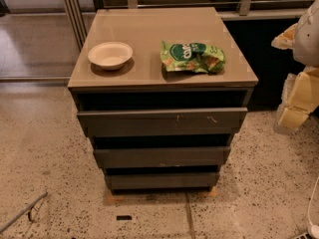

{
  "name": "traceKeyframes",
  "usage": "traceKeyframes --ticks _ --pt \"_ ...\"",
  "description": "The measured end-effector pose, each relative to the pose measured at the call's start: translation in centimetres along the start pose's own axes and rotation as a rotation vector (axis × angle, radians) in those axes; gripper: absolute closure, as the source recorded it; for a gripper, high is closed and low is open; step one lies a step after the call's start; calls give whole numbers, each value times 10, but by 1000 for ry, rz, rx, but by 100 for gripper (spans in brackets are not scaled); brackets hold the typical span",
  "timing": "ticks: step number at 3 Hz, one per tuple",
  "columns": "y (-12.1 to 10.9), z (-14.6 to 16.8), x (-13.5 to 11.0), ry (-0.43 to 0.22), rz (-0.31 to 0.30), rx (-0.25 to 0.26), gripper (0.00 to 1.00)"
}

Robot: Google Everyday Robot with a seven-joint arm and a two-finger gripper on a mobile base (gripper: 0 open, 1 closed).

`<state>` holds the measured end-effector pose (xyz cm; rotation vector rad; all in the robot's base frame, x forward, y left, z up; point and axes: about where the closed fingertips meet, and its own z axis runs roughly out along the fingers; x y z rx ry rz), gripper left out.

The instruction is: Open top drawer

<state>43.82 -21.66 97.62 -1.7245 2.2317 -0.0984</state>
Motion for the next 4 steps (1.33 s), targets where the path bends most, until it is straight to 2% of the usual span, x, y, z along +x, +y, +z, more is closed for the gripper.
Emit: traceKeyframes --ticks 1,2,4 --pt "-2 6 -1 -14 2 5 0" --pt "-1 32 -2 -31 0 -20 0" --pt "5 122 -8 -81 -17 -131 0"
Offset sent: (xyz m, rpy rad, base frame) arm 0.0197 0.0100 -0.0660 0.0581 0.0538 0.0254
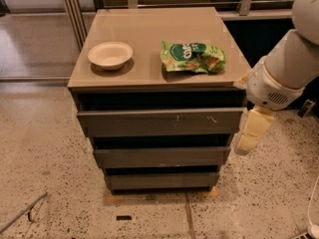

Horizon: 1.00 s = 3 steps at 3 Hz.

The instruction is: Open top drawer

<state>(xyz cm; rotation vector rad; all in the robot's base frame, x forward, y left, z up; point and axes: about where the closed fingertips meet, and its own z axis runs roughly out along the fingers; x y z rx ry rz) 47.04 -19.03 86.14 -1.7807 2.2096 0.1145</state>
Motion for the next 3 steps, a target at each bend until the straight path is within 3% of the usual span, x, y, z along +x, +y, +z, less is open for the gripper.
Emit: traceKeyframes --ticks 1,2,3 --pt "-7 57 11 -11 36 -32 0" --pt "-7 57 11 -9 34 -30 0" --pt "-12 70 21 -25 18 25 0"
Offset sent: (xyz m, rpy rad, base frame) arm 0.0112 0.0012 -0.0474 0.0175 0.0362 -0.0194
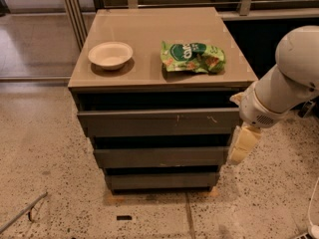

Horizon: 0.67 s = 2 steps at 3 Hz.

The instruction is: Open top drawer

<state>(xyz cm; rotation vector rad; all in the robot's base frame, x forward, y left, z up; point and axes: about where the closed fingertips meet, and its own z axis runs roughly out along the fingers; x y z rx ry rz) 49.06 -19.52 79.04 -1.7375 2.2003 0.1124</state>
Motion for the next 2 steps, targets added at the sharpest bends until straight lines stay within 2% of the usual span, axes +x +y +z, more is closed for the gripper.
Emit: traceKeyframes --ticks 1,2 --pt "-12 26 9 -67 -43 77 0" --pt "-26 52 7 -133 -91 113 0"
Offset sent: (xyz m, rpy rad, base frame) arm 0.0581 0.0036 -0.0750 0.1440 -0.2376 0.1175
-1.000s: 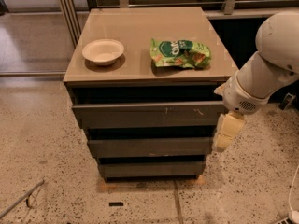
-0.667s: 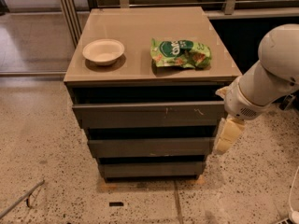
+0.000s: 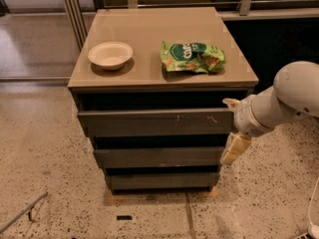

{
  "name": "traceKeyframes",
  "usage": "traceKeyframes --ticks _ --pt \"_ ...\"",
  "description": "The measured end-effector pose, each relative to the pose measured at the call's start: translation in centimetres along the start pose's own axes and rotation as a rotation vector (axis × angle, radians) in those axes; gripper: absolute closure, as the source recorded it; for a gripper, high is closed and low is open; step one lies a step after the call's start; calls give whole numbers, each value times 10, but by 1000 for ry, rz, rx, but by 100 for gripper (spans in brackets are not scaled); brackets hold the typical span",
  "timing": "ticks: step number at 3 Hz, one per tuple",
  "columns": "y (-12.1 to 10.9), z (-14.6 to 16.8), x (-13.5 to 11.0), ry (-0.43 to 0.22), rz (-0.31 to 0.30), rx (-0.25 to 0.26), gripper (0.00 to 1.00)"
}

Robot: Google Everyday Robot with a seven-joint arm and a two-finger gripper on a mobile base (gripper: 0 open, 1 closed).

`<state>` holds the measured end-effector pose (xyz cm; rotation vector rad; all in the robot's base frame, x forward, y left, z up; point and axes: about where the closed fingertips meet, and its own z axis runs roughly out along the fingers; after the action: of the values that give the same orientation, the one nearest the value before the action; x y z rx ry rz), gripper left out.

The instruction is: Open top drawer

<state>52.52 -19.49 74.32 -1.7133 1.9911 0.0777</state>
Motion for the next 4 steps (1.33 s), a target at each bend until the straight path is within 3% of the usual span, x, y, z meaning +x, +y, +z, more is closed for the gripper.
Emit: traceKeyframes --ticks 2,4 --pt "-24 44 -11 -63 -87 7 0" --pt "-44 86 -22 -53 -133 -50 0"
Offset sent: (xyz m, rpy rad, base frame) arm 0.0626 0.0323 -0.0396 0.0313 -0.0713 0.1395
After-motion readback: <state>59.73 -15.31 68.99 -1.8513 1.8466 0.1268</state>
